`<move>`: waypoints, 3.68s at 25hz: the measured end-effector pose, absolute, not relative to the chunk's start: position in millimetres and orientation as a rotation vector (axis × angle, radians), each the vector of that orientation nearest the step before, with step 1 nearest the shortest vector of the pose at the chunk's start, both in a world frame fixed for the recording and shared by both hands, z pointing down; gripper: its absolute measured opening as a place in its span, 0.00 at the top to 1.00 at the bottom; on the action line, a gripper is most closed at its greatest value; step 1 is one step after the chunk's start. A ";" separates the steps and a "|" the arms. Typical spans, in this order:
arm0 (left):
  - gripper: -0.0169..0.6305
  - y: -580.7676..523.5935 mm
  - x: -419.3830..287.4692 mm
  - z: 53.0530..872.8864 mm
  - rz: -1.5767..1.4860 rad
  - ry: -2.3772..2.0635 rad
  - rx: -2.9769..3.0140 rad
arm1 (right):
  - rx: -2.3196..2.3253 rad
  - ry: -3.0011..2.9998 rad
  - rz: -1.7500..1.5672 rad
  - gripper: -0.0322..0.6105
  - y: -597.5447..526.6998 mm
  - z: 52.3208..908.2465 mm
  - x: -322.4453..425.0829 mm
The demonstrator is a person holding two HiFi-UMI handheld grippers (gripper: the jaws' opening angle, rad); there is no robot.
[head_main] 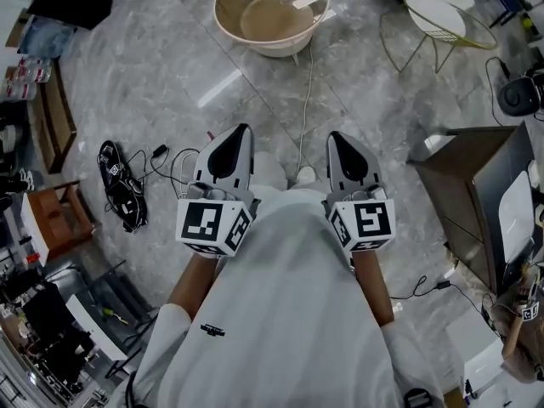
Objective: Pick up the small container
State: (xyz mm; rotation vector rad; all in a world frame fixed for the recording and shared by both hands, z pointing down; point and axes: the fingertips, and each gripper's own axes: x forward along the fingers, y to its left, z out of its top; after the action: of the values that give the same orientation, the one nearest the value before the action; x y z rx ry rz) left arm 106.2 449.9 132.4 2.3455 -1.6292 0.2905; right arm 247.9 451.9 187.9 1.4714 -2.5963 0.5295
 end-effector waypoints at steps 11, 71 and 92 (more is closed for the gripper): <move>0.95 417.9 86.5 136.1 0.259 -1.613 2.355 | 1.456 -2.582 0.537 0.94 423.8 202.8 252.0; 0.95 -32.6 -91.6 240.3 0.433 -1.280 2.257 | 1.477 -2.354 0.535 0.82 -37.1 286.2 64.7; 0.95 -70.5 -85.4 354.4 0.524 -1.320 2.080 | 1.367 -2.316 0.640 0.58 -111.2 422.2 68.0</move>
State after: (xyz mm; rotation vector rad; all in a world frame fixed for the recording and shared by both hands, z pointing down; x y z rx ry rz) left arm -85.4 -70.5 354.4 2.0805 -1.3195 0.5240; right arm 68.0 -111.2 422.2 1.3672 -2.3160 0.6404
